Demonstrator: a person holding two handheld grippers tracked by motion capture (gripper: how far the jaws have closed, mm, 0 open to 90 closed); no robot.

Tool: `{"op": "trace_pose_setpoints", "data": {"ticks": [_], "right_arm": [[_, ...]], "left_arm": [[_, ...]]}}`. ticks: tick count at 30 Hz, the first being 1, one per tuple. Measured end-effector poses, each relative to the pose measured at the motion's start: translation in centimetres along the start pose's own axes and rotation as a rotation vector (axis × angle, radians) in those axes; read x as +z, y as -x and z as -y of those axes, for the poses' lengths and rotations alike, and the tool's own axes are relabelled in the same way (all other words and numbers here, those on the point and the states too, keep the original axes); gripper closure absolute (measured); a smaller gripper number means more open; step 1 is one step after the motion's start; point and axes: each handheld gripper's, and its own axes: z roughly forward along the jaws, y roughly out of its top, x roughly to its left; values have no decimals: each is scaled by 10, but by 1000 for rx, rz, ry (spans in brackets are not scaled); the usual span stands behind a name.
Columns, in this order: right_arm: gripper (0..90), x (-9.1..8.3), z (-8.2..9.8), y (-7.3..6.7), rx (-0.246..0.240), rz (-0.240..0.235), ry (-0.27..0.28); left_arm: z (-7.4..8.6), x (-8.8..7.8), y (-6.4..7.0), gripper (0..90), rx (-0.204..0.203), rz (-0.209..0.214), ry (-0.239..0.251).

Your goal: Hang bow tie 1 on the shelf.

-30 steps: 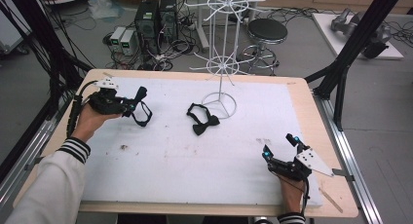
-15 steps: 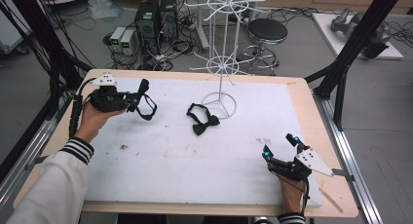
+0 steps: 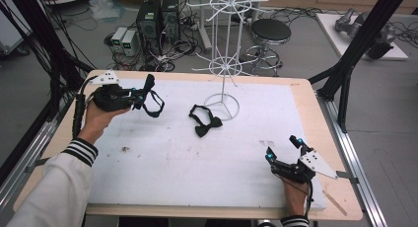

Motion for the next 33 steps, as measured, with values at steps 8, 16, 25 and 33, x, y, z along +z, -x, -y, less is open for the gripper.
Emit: {"op": "trace_pose_setpoints", "data": {"ticks": [8,16,25,33], "right_arm": [[62,0,0,0,-1,0,1],[62,0,0,0,0,0,0],[62,0,0,0,1,1,-1],[62,0,0,0,2,0,-2]], "left_arm": [[-5,2,5,744,-5,32,40],[-20,3,17,744,13,77,85],[-34,8,29,744,27,121,115],[-41,13,33,744,25,144,129]]}}
